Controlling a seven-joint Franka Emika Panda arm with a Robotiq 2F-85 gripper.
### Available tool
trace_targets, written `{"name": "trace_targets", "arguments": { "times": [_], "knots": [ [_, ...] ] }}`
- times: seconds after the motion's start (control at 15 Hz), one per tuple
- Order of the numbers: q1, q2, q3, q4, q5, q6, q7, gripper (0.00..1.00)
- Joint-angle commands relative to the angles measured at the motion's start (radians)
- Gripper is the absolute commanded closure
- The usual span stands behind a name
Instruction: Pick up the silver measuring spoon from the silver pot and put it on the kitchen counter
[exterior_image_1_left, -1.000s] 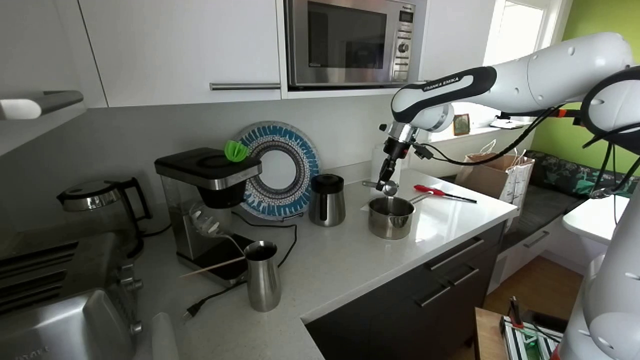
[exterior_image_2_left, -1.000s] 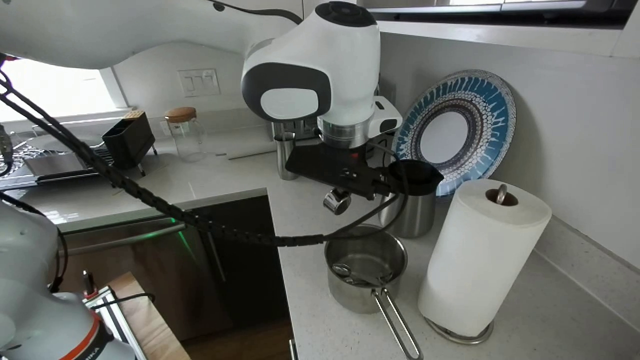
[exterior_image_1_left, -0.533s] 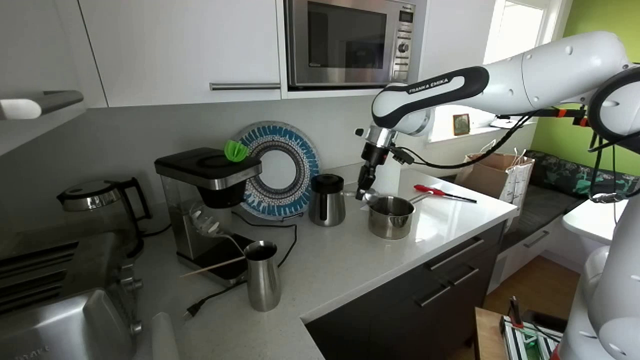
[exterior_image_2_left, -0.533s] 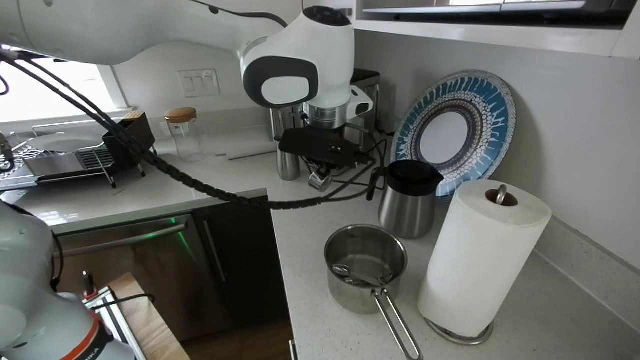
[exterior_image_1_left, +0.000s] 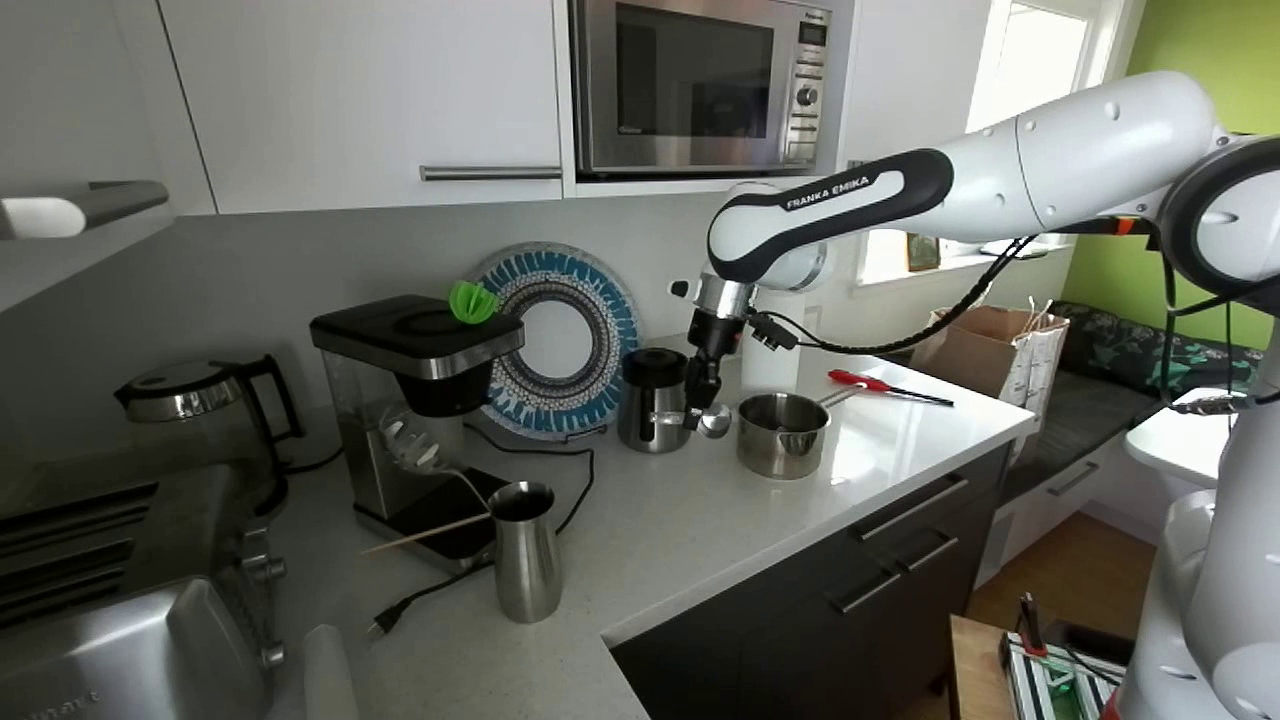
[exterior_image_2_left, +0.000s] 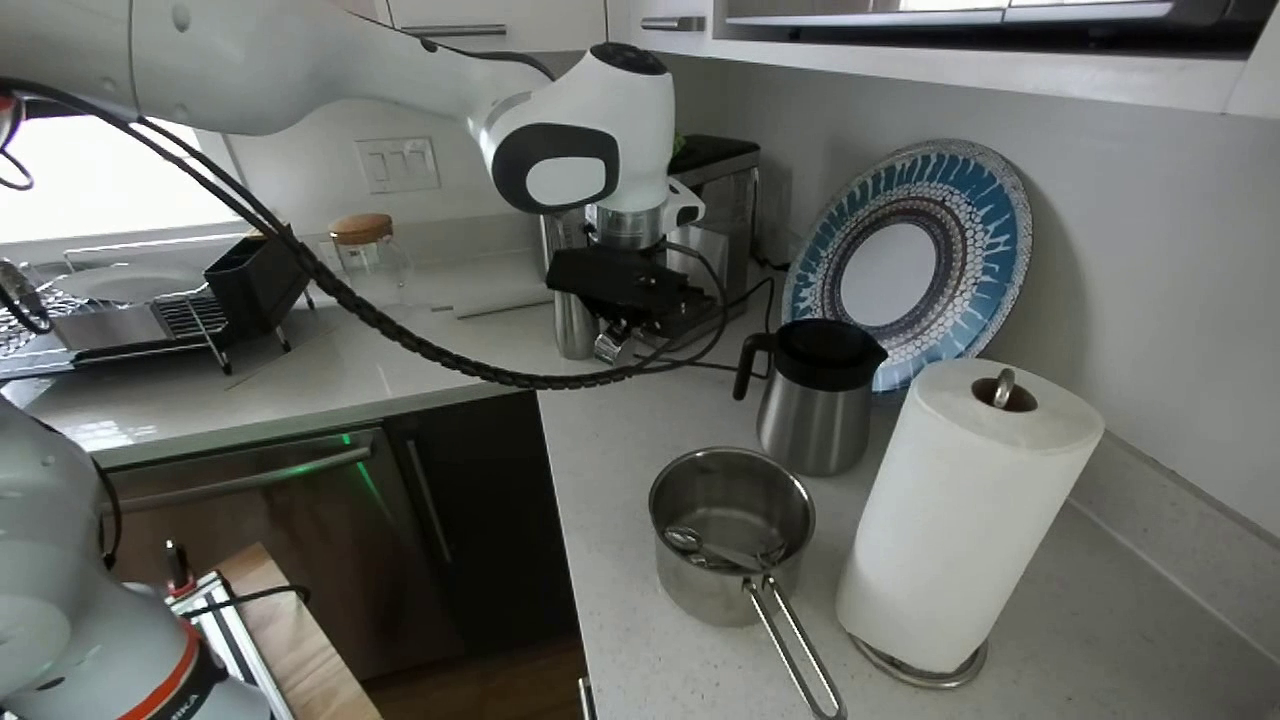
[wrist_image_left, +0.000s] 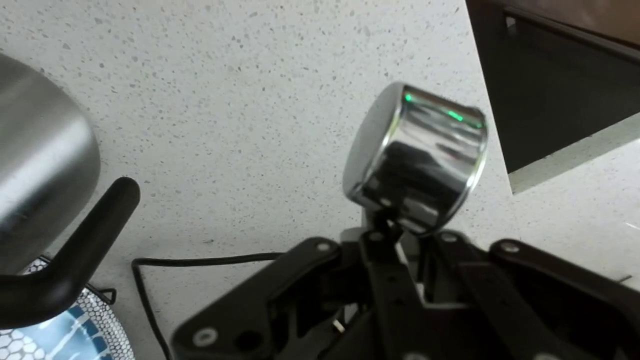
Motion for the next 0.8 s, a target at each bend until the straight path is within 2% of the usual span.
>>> {"name": "trace_targets", "arguments": {
  "times": [0.0, 0.2, 0.4, 0.73],
  "knots": [
    [0.021, 0.051, 0.018, 0.007, 0.027, 0.036, 0.026, 0.97],
    [0.041, 0.136, 0.054, 0.021, 0.084, 0.11, 0.046, 0.97],
    [0.048, 0.252, 0.086, 0.089, 0.03, 0.182, 0.104, 0.97],
    [0.019, 0.436, 0.111, 0.283, -0.005, 0.165, 0.195, 0.97]
  ]
}}
